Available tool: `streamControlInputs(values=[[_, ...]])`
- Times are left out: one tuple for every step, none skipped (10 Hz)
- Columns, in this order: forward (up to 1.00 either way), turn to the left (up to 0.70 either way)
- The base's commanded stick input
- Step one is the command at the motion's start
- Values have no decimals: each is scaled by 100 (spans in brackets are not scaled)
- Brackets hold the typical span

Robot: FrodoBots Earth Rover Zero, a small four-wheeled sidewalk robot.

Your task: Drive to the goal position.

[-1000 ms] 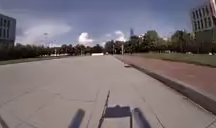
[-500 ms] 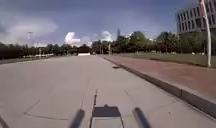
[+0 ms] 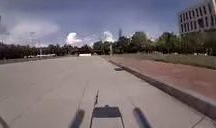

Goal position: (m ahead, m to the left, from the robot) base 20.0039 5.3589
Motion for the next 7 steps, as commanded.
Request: streamControlInputs(values=[[100, -2], [100, -2], [100, -2], [100, -2], [100, -2], [100, -2], [100, -2]])
